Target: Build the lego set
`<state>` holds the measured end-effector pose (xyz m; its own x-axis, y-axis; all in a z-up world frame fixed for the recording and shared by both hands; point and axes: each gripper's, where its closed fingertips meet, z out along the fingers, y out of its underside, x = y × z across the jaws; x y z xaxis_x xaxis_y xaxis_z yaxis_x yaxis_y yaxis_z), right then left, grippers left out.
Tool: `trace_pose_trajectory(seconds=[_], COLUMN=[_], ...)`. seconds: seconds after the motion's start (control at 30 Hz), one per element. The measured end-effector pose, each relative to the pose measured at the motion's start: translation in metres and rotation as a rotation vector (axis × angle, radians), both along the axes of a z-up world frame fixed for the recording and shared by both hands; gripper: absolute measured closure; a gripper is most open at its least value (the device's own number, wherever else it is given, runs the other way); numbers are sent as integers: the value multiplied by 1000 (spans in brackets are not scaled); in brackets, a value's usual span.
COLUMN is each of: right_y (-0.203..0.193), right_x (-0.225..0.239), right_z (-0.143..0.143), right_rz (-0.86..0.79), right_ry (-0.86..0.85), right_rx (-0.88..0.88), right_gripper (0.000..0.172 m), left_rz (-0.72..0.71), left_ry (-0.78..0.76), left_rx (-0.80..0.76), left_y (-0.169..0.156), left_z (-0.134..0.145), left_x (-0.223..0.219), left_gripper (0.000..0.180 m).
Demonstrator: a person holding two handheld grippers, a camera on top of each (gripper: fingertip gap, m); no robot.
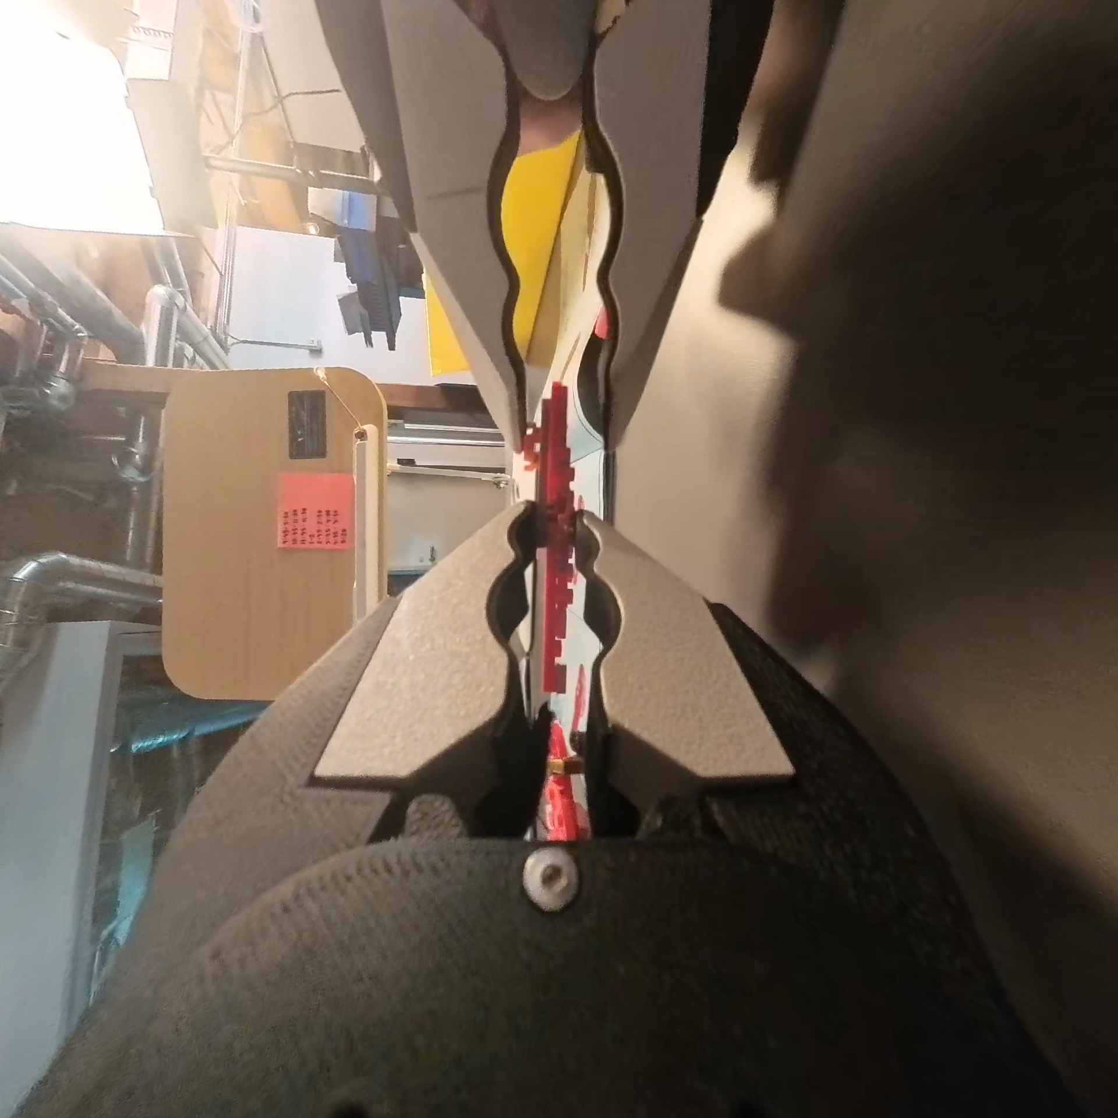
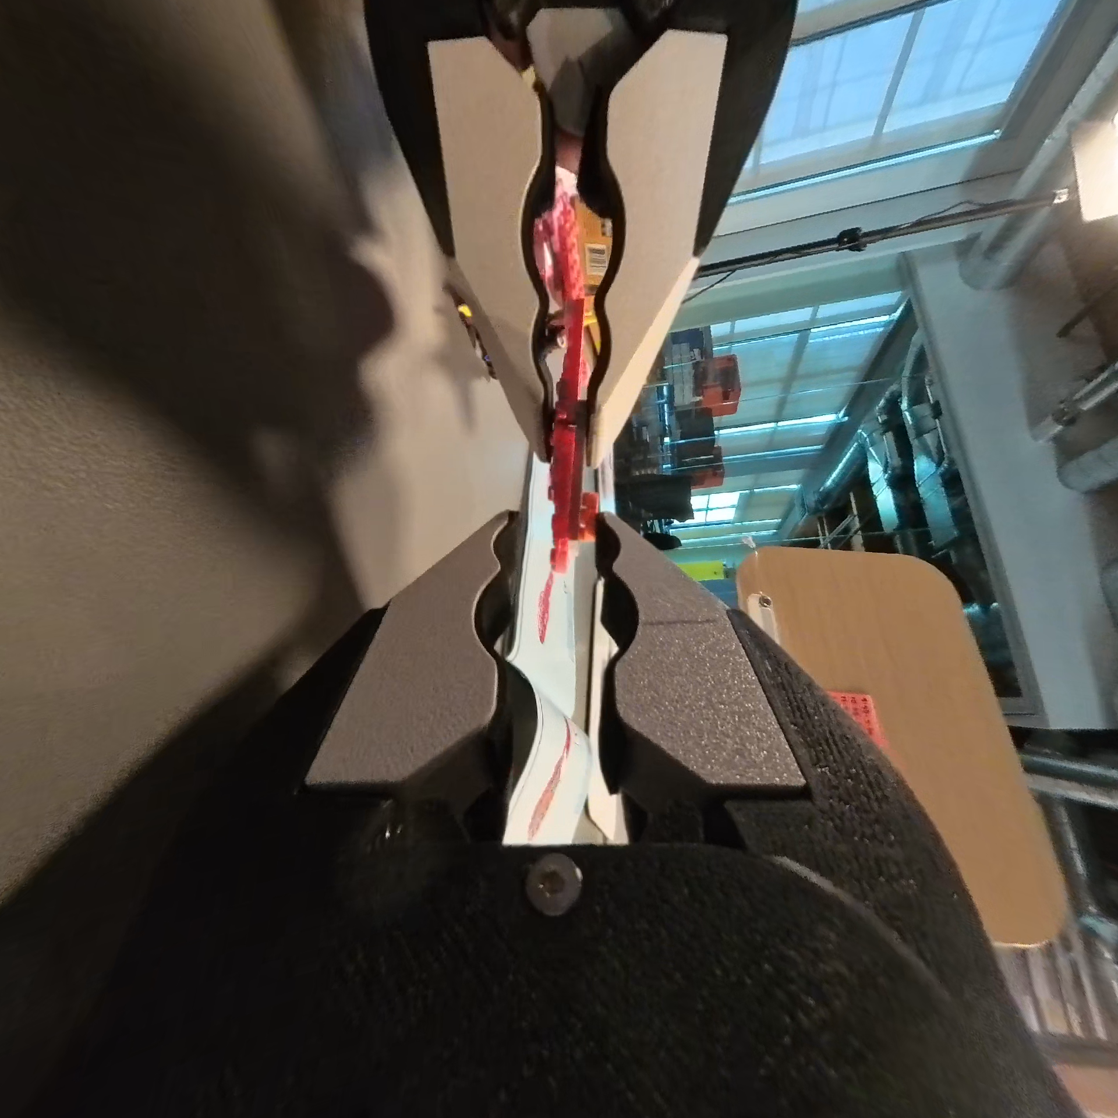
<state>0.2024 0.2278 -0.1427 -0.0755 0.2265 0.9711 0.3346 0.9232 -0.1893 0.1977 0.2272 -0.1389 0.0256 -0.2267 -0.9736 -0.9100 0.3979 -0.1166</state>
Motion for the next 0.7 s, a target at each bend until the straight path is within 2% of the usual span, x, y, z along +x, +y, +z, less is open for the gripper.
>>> trace_pose_trajectory(seconds=[0.7], right_y=[-4], right_x=[1], right_z=[12], right_rz=[18], right_ry=[62], right_rx=[25], right_gripper=[142], left_rz=[3], left_ry=[-41], left_rx=[63], left_y=[4], left_z=[13], left_x=[2], left_gripper=[170])
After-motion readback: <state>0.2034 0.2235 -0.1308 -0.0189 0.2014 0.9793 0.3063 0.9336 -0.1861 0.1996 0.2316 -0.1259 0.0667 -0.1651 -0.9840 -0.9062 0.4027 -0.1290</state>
